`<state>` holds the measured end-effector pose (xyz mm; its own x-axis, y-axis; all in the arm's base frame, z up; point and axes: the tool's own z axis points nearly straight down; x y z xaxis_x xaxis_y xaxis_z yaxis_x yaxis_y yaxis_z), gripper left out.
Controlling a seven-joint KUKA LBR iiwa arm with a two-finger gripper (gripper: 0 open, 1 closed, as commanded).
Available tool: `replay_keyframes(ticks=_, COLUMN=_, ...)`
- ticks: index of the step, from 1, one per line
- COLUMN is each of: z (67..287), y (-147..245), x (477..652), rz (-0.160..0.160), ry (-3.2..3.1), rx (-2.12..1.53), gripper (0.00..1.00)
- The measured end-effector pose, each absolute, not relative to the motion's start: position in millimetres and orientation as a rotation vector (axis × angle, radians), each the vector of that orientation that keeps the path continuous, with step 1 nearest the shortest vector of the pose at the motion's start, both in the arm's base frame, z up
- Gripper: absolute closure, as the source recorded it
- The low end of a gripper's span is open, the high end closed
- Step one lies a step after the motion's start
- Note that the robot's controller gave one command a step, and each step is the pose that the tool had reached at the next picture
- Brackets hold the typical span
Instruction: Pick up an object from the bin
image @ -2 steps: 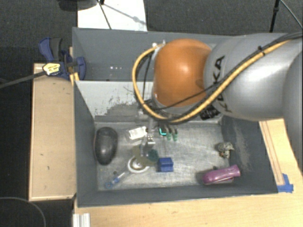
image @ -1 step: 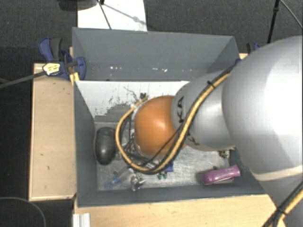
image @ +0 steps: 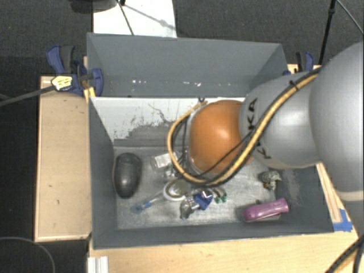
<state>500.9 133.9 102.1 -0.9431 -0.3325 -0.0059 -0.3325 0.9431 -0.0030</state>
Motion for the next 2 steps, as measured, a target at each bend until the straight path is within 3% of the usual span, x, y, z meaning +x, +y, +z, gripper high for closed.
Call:
replay_keyframes(ticks=1, z=121.1, y=163.8, x=475.3, rz=0.005, ry=3.095, rx=-0.528, gripper=0.00)
replay_keyframes(ticks=2, z=70.5, y=154.5, x=492.5, rz=0.005, ry=3.096, rx=-0.491, gripper=0.00)
